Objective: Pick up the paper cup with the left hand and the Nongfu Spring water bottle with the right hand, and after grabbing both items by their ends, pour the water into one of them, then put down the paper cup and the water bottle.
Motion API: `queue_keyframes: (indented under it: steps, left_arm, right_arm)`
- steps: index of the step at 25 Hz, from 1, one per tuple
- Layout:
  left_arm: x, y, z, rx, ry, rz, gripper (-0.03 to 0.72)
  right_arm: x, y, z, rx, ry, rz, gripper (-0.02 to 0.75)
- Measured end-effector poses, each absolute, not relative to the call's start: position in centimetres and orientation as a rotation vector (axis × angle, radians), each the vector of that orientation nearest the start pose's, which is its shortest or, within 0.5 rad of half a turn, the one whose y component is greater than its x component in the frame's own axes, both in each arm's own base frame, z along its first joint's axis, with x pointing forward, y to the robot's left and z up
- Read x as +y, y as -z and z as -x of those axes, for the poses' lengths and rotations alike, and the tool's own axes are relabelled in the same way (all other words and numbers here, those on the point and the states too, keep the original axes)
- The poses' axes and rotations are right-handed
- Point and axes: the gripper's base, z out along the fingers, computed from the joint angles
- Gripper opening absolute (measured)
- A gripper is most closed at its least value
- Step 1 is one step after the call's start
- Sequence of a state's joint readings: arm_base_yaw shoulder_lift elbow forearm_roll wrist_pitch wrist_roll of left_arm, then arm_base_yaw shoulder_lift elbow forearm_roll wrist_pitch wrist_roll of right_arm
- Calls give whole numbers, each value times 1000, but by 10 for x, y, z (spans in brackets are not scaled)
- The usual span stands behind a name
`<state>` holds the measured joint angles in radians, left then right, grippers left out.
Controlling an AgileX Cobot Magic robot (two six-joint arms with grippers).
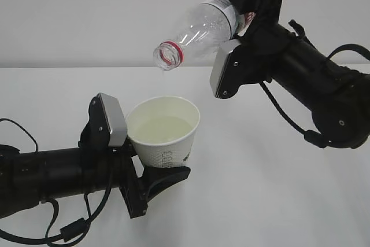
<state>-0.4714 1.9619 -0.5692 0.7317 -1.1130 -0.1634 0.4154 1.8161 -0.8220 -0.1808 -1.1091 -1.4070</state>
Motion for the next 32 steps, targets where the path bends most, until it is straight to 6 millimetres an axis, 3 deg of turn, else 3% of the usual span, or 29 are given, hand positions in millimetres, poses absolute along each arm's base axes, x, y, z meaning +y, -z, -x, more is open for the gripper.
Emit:
queue_keyframes:
  steps: [23, 32]
  left_arm:
    - [-184, -110, -243, 1592, 777, -1030, 510]
    - [-184, -110, -243, 1592, 777, -1030, 510]
  right_arm:
    - [157, -221, -331, 862, 639, 1106, 524]
    - [150, -222, -335, 1006, 550, 960, 524]
